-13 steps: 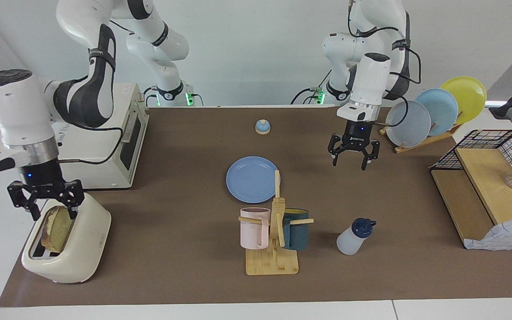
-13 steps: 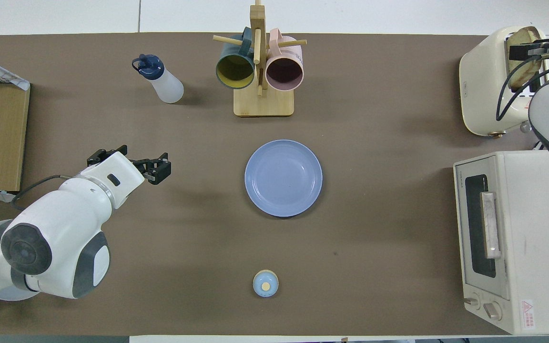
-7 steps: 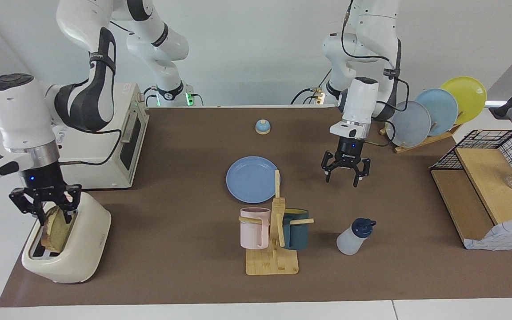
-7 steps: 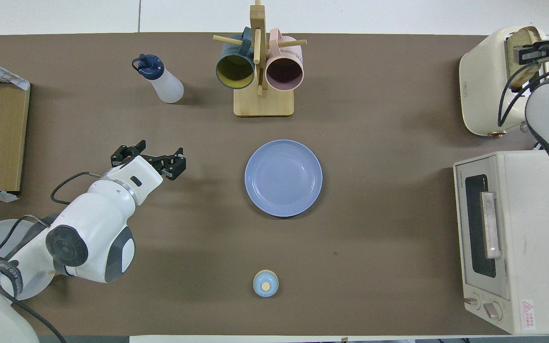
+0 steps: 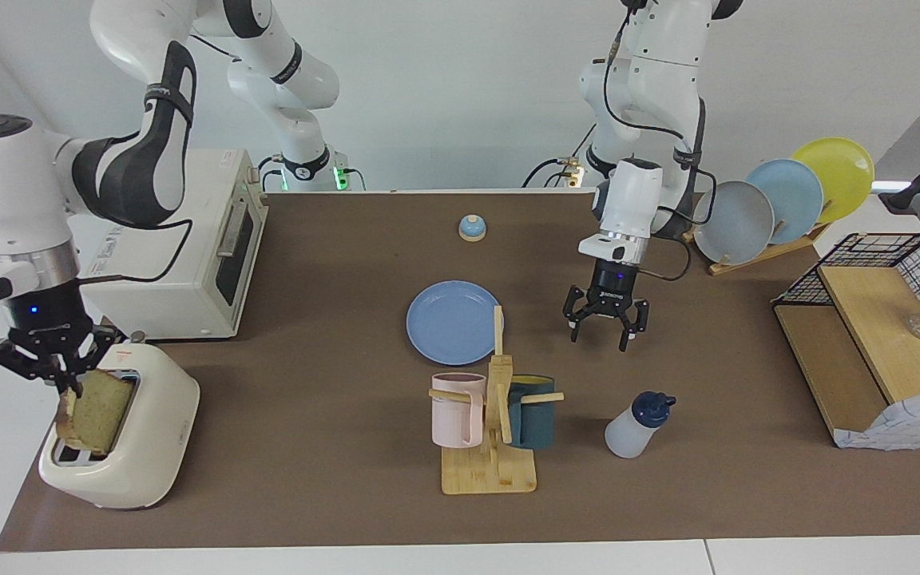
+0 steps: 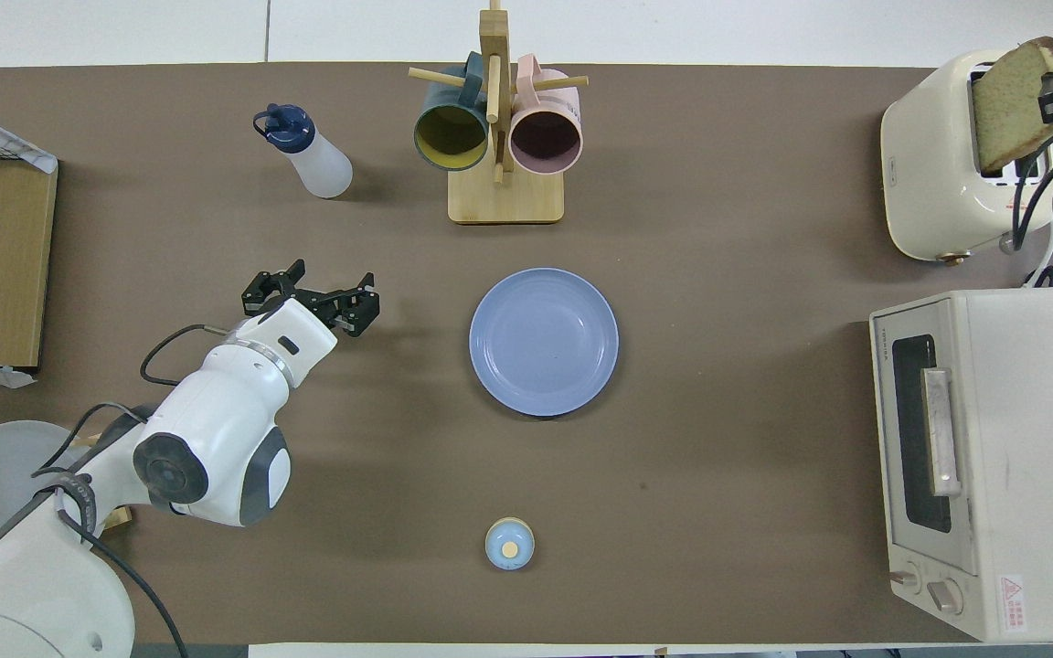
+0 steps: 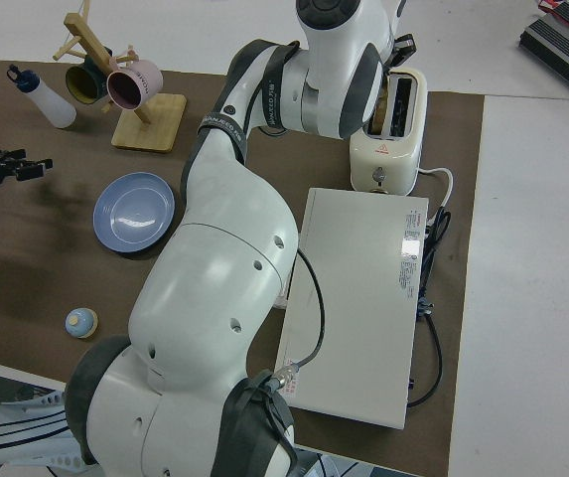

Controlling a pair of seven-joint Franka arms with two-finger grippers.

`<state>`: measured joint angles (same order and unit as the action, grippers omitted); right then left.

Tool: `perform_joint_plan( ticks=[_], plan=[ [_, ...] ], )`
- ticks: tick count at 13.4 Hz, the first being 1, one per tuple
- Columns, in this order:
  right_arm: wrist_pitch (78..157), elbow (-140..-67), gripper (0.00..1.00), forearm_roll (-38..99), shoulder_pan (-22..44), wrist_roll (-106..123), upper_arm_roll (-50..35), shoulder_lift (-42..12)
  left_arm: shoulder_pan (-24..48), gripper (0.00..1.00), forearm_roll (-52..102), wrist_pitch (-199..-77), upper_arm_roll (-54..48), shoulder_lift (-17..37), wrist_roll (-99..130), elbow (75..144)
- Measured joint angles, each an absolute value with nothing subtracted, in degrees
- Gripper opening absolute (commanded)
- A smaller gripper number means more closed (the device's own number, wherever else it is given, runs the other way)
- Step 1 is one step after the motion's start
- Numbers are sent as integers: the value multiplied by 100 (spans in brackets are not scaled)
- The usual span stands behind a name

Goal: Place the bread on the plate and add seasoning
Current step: 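Pull the bread slice from the toaster with the right gripper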

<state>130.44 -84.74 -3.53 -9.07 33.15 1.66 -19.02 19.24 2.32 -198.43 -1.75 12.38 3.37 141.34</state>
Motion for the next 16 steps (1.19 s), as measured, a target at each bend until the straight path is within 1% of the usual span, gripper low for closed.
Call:
perform_joint_plan(
  ticks=[2, 3, 4, 6, 7, 8, 9, 11, 13, 14, 16],
  plan=[
    [11989, -7938, 0, -384, -847, 3383, 68, -1752, 2407, 100, 251, -19853, 349, 1385, 337, 14000],
    [11540, -7737, 0, -392, -754, 3403, -19, -1632, 2835, 100, 318, -19853, 796, 1474, 336, 13936],
    [11268, -7626, 0, -400, -558, 3403, -75, -1494, 3383, 100, 503, -19853, 1326, 1596, 334, 13860],
    [10962, -7597, 0, -399, -25, 3148, -114, -1311, 4582, 100, 1068, -19854, 2420, 1980, 326, 13573],
    [10856, -7603, 0, -398, 261, 2705, -132, -1283, 5037, 100, 1325, -19855, 2807, 2219, 327, 13401],
    [10758, -7633, 0, -397, 543, 2187, -163, -1264, 5282, 100, 1539, -19864, 2989, 2442, 327, 13227],
    [10690, -7706, 0, -396, 845, 1653, -187, -1241, 5378, 100, 1685, -19895, 3058, 2635, 327, 13043],
    [10669, -8078, 0, -331, 1497, 473, -211, -1102, 5361, 100, 1763, -19928, 3112, 2952, 328, 12652],
    [10857, -8724, 0, 200, 1882, -334, -232, -861, 5301, 100, 1772, -19928, 3163, 3183, 331, 12409],
    [11258, -9153, 0, 514, 1988, -505, -235, -727, 5252, 100, 1784, -19928, 3169, 3274, 332, 12301],
    [12385, -10091, 0, 789, 2268, -899, -236, -507, 5116, 100, 1790, -19891, 3172, 3400, 332, 12088]
  ],
)
